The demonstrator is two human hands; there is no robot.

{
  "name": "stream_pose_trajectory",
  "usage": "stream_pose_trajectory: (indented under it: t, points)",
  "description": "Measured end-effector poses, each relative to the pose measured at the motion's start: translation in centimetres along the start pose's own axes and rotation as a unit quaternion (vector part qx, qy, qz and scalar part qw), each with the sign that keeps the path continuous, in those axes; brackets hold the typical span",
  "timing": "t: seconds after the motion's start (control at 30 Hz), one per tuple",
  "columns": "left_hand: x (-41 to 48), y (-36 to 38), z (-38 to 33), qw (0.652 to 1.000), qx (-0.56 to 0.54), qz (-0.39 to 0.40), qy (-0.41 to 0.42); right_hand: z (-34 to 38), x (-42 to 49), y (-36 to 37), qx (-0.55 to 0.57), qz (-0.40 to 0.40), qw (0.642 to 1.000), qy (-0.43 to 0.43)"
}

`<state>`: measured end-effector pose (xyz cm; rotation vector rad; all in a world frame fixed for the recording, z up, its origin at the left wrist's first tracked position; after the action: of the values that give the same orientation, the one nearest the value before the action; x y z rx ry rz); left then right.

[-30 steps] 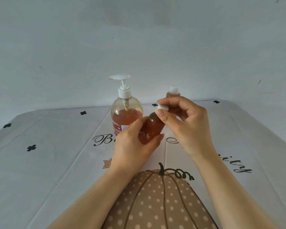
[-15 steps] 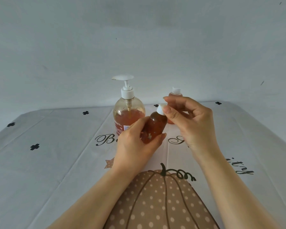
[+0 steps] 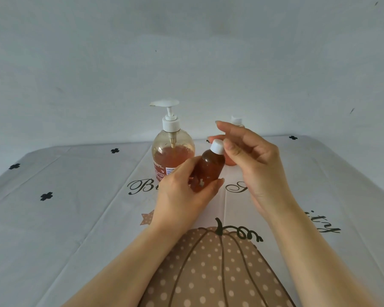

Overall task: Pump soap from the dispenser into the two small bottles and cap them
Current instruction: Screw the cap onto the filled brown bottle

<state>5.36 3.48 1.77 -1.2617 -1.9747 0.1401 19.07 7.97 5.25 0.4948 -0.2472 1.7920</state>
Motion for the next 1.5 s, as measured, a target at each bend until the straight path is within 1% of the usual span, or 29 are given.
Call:
stream_pose_trajectory:
  t: [0.13, 0.3, 0.43, 0.5, 0.6, 0.67, 0.83, 0.93, 1.0, 1.1, 1.17, 1.27, 1.33, 1.5]
  points:
    - [-0.1, 0.1, -0.1, 1.000, -0.004, 0.003, 0.002, -0.4, 0.1, -0.3, -0.012, -0.017, 1.000, 0.004]
    - [-0.1, 0.0, -0.1, 1.000, -0.005, 0.004, -0.006, -0.2, -0.1, 0.3, 0.010, 0.014, 1.000, 0.014]
    - [-0.1, 0.1, -0.3, 1.000, 0.000, 0.001, 0.003, -0.4, 0.0, 0.0, -0.016, -0.005, 1.000, -0.001]
    - [-0.1, 0.2, -0.4, 1.000, -0.001, 0.005, 0.004, -0.6, 0.0, -0.1, -0.012, -0.012, 1.000, 0.011]
    - [-0.1, 0.1, -0.3, 1.000, -0.009, 0.002, 0.000, -1.1, 0.0, 0.1, -0.019, -0.001, 0.998, 0.054]
    - [-0.1, 0.0, -0.3, 1.000, -0.006, 0.000, -0.001, -1.0, 0.0, 0.2, -0.028, 0.003, 0.998, 0.054]
    - [-0.1, 0.3, -0.4, 1.000, 0.002, 0.007, 0.008, -0.9, 0.0, -0.5, -0.025, -0.041, 0.997, 0.057]
    - [-0.1, 0.0, -0.3, 1.000, -0.008, -0.003, 0.004, -1.3, 0.0, -0.1, -0.030, -0.004, 0.997, 0.077]
    - [-0.1, -0.1, -0.2, 1.000, -0.010, -0.005, 0.002, -1.2, 0.0, 0.2, -0.026, 0.005, 0.997, 0.073]
    - [-0.1, 0.1, -0.3, 1.000, -0.003, 0.003, 0.006, -1.2, 0.1, -0.4, -0.030, -0.034, 0.997, 0.070]
    - [-0.1, 0.1, -0.6, 1.000, -0.003, 0.004, 0.011, -1.3, 0.1, -0.7, -0.047, -0.039, 0.996, 0.069]
    - [0.0, 0.0, -0.5, 1.000, -0.018, -0.002, 0.002, -1.0, -0.1, 0.4, -0.031, 0.031, 0.996, 0.074]
    - [-0.1, -0.2, -0.6, 1.000, -0.020, -0.007, 0.002, -0.5, -0.2, 0.9, -0.029, 0.047, 0.997, 0.057]
    - [-0.3, -0.7, -1.4, 0.999, 0.023, -0.032, 0.023, 0.3, -0.3, 0.7, -0.045, -0.018, 0.999, -0.004]
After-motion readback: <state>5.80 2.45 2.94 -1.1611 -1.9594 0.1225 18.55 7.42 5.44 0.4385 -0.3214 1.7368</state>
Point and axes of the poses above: each hand's wrist, its own x-axis towards the middle knuckle, its own y-axis out of the palm, z = x × y, the point moved 7 cm from there along x, towards the middle knuckle, and after that the axes turned 3 degrees about x, right-handed, at the moved point
